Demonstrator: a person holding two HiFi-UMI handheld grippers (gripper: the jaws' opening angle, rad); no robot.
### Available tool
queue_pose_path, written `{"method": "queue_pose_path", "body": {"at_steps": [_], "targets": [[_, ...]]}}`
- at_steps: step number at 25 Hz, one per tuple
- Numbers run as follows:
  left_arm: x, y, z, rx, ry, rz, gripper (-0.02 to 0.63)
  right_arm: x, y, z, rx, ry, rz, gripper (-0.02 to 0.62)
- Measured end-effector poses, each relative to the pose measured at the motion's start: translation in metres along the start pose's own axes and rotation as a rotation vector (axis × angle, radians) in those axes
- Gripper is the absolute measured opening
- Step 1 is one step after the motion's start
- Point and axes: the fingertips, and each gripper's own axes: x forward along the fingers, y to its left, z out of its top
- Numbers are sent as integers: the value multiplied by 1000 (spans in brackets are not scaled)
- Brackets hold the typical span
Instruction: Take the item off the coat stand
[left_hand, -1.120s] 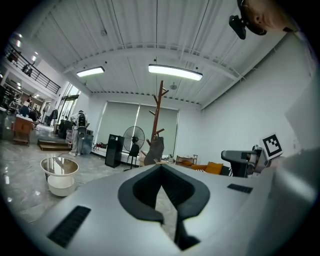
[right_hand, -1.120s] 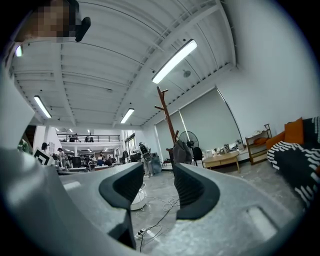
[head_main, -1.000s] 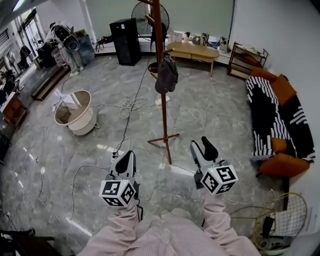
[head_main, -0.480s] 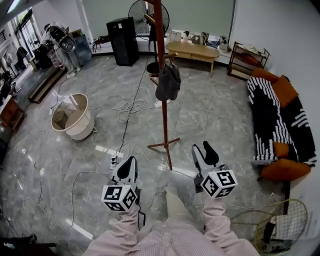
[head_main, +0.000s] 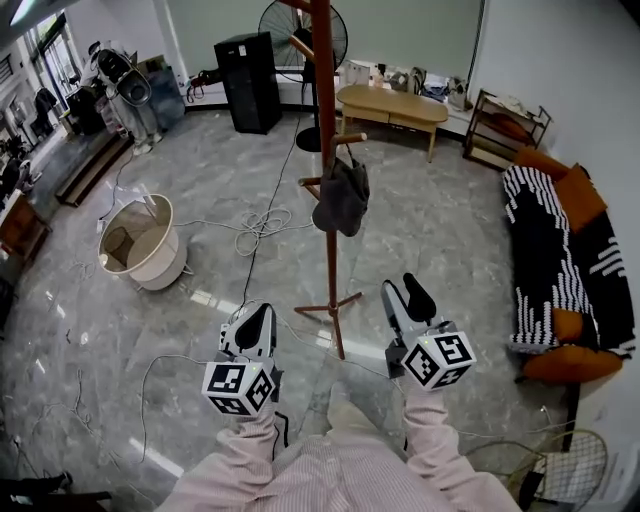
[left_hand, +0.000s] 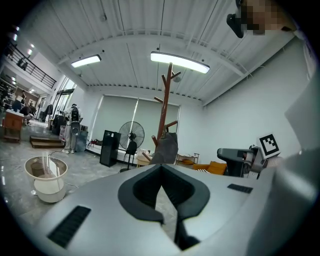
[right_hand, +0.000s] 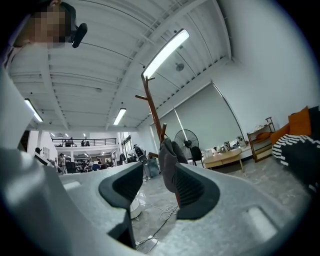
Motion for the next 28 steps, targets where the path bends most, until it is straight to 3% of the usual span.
{"method": "queue_pose_path", "body": {"at_steps": [12,28], "targets": [[98,27,32,18,-17,3,2,104,-38,25,-2,7,75,181],[167,51,58,44,-12,-35,2,190,-44,53,-76,19,134,181]]}}
